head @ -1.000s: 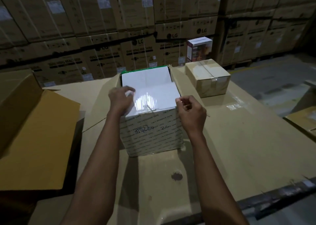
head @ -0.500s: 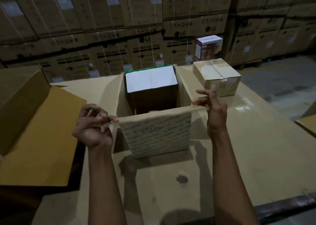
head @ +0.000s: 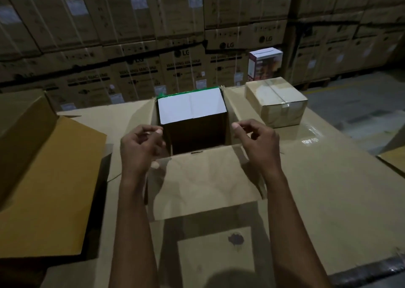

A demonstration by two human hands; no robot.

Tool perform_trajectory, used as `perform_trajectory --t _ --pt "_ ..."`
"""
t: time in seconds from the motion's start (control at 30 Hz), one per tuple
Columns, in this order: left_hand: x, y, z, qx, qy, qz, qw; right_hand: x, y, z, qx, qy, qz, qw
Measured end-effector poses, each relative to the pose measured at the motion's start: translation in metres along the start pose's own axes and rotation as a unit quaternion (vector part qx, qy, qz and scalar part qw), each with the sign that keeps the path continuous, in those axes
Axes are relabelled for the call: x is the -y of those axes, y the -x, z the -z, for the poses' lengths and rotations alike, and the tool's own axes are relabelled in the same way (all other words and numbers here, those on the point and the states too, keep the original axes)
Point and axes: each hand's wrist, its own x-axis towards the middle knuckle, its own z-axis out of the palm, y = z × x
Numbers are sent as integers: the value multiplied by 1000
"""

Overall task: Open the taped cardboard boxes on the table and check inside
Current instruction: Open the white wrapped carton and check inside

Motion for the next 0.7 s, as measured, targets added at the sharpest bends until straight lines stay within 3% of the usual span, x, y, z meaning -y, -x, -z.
perform_trajectory --t 0.13,0.23,0.33,0.4,0.47,0.53,0.63,0.7 --pt "-28 -58 -14 84 -36 -67 994 31 -25 -22 13 -62 68 996" --pt "-25 -114 -35 123 -180 -127 968 44 -63 -48 -11 -113 111 987" --pt "-5 -165 -54 154 -318 -152 923 44 -120 -78 12 -85 123 989" --pt "15 -186 -61 161 -394 -153 892 34 -159 -95 57 -5 111 992" --pt "39 -198 -64 162 -512 -143 831 13 -185 -108 100 133 117 979" --pt "60 -204 -66 196 -598 -107 770 -19 -199 -113 146 277 134 940" --pt "87 -211 -63 254 -628 -40 734 -70 -209 -113 209 469 100 852" --pt "98 -216 -65 250 -656 -22 712 -87 -215 -116 235 498 49 833"
